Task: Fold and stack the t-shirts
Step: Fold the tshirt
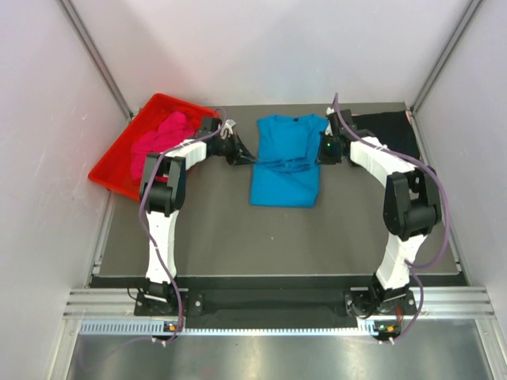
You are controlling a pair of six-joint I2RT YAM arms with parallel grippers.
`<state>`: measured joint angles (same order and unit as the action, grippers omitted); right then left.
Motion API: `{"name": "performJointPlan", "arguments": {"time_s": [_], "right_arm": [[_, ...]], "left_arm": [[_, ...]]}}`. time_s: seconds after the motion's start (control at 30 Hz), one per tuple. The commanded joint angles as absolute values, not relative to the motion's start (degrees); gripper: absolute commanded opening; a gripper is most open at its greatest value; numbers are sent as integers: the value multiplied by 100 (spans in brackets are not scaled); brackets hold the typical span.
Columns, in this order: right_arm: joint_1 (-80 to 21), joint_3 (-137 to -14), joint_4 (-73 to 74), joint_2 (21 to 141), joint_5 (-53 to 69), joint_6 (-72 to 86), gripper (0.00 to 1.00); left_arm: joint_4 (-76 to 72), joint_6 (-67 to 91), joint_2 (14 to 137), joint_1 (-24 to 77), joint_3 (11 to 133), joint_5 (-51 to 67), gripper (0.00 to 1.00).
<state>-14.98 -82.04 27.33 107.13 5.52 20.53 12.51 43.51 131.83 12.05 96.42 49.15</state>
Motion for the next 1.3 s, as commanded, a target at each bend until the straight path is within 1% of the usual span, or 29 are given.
{"name": "performJointPlan", "arguments": {"time_s": [0.0, 0.07, 0.17, 0.2, 0.3, 0.37, 0.47, 0.5, 0.53, 0.57, 0.67, 0.73, 0.77, 0.8, 0.9, 0.93, 1.03, 1.13, 1.27], "right_arm": [[-1398, -8648, 2523, 10863, 589, 1960, 0], [-1371, -8736, 2531, 10986, 589, 1951, 0], [-1345, -8868, 2593, 11127, 536, 1925, 0], [-1327, -8903, 2619, 11170, 493, 1934, 0], [-1231, -8991, 2698, 11293, 510, 1960, 0], [-1152, -9026, 2777, 11364, 501, 2004, 4], [-1055, -9070, 2812, 11469, 518, 2065, 5], [-1046, -9105, 2839, 11496, 527, 2092, 6], [-985, -9123, 2865, 11531, 536, 2118, 14], [-958, -9132, 2909, 11531, 554, 2196, 19], [-923, -9123, 2918, 11374, 580, 2276, 30], [-949, -9079, 2909, 11155, 589, 2276, 37], [-967, -9053, 2900, 11066, 606, 2285, 38], [-984, -8992, 2866, 10926, 633, 2285, 37], [-1107, -8886, 2856, 10793, 834, 2241, 31], [-1142, -8860, 2891, 10793, 887, 2259, 29], [-1204, -8684, 2769, 10793, 1169, 2233, 26], [-1195, -8613, 2742, 10907, 1230, 2084, 26], [-1187, -8710, 2760, 11100, 1388, 1846, 26]], "left_arm": [[423, 4631, 13253, 1151, 9905, 5325, 0], [352, 4693, 13333, 1151, 9958, 5326, 0], [281, 4764, 13430, 1151, 10002, 5256, 4], [273, 4764, 13456, 1151, 10002, 5230, 6], [290, 4764, 13474, 1143, 10054, 5142, 8], [464, 4694, 13509, 1125, 10177, 5036, 16], [851, 4501, 13614, 1055, 10493, 4853, 23], [1166, 4457, 13623, 1020, 10555, 4773, 29], [1195, 4439, 13606, 941, 10573, 4738, 34], [1213, 4438, 13527, 888, 10565, 4668, 35], [1388, 4281, 13255, 730, 10547, 4536, 35], [1729, 3912, 13070, 738, 10556, 4211, 33], [1784, 3815, 12878, 756, 10521, 4140, 32], [1810, 3675, 12789, 782, 10390, 4070, 31], [1767, 3490, 12499, 914, 10055, 4034, 29], [1732, 3437, 12463, 1010, 10002, 4130, 29], [1688, 3191, 12594, 1195, 10002, 4490, 27], [1714, 3120, 12770, 1336, 10142, 4842, 24], [1933, 2875, 12981, 1511, 10353, 4712, 22]]}}
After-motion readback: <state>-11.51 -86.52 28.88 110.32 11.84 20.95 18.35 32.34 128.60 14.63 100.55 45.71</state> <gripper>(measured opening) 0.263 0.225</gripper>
